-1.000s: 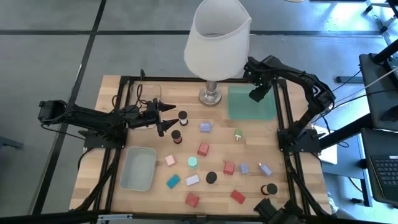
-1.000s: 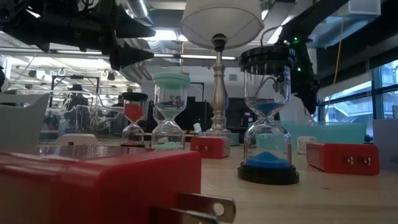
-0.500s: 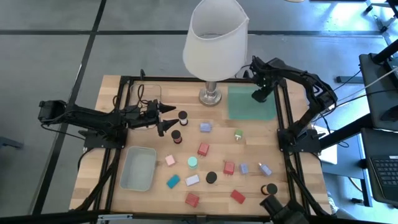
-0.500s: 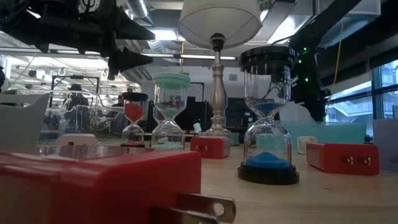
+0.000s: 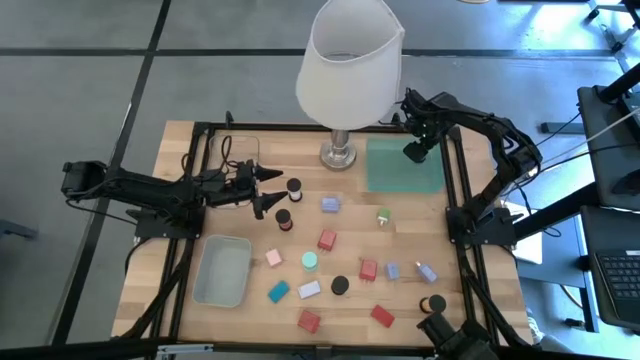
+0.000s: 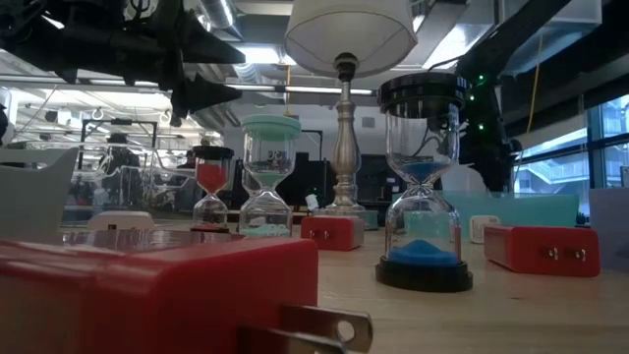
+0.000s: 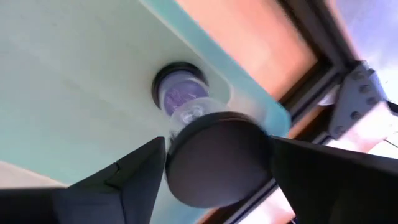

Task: Pick & Place Office items
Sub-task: Put the violet hourglass into the green bin, then put the green charger adapter into the transparent bin

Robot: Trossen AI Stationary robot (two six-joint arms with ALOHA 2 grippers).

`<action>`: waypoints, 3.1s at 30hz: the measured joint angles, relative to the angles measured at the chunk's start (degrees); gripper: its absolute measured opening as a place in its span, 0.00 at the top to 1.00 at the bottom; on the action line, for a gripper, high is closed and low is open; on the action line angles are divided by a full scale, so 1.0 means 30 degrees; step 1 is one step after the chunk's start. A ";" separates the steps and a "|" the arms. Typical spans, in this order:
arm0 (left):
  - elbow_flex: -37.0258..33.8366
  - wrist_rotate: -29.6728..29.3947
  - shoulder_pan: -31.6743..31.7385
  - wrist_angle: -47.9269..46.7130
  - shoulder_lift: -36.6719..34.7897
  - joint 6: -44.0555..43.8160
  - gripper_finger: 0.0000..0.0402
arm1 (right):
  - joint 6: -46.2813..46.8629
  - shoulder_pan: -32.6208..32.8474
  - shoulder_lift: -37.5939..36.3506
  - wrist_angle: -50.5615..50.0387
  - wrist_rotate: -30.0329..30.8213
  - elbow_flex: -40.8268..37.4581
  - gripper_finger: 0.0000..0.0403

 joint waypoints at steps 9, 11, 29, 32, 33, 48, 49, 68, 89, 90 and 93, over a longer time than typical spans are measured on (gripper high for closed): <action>0.0000 0.0000 0.0000 0.0000 0.0000 0.0002 0.10 | 0.1192 0.0123 -0.0665 -0.2719 0.0092 0.3144 0.23; 0.0000 0.0000 0.0000 0.0000 0.0000 -0.0005 0.10 | 0.1451 0.0375 -0.1604 -0.2737 -0.0036 0.3255 0.23; 0.0000 0.0015 0.0000 0.0007 0.0000 0.0009 0.10 | 0.6528 0.9086 -1.3982 0.0116 -0.3621 -0.3533 0.29; 0.0000 0.0007 0.0000 0.0008 0.0000 0.0079 0.10 | 0.7000 1.0388 -1.4858 0.1570 -0.4459 -0.5106 0.29; 0.0000 0.0007 0.0000 0.0021 0.0000 0.0244 0.10 | 0.6933 1.0775 -1.4964 0.2004 -0.4787 -0.5529 0.29; 0.0007 0.0044 -0.0005 0.0168 0.0000 0.0660 0.10 | 0.6499 1.6453 -1.4739 0.9518 -0.9413 -0.9628 0.29; 0.0007 0.0063 -0.0005 0.0160 0.0000 0.0631 0.10 | 0.6499 1.6902 -1.4739 1.0123 -0.9424 -0.9785 0.29; 0.0007 -0.1868 -0.0321 0.0299 0.0000 0.1335 0.10 | 1.0373 1.9955 -1.4400 1.4892 -0.7532 -1.0689 0.31; 0.0015 -0.1974 -0.0321 0.0173 0.0000 0.2858 0.10 | -0.6494 2.0043 -0.7712 1.0730 -0.5099 -0.8936 0.31; 0.0015 -0.1974 -0.0321 0.0168 0.0000 0.2858 0.10 | -0.6792 2.0043 -0.7344 1.0634 -0.4949 -0.8874 0.31; 0.0015 -0.1996 -0.0321 0.0160 0.0000 0.2858 0.10 | -0.7890 2.0028 -0.6298 1.0585 -0.4880 -0.8824 0.31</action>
